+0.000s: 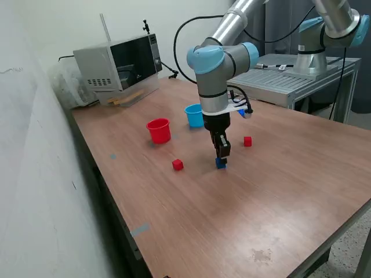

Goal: Place red objects in the red bin, and blue objects in the blue bin.

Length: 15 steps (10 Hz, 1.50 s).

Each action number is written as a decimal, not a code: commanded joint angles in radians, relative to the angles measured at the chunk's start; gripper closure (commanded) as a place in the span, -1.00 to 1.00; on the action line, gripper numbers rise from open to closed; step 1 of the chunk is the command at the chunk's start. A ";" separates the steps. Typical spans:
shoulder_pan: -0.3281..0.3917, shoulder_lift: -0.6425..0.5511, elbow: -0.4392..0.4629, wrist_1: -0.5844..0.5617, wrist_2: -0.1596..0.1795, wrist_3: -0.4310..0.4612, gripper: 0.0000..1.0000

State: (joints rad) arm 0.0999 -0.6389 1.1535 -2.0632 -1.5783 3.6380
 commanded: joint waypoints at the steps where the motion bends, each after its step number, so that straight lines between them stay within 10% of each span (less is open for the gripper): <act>1: 0.000 -0.036 0.014 0.002 -0.047 -0.025 1.00; 4: -0.021 -0.278 0.269 -0.095 -0.165 -0.212 1.00; 15: -0.330 -0.490 0.522 -0.091 -0.172 -0.375 1.00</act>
State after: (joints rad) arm -0.1771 -1.1169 1.6542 -2.1537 -1.7497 3.2837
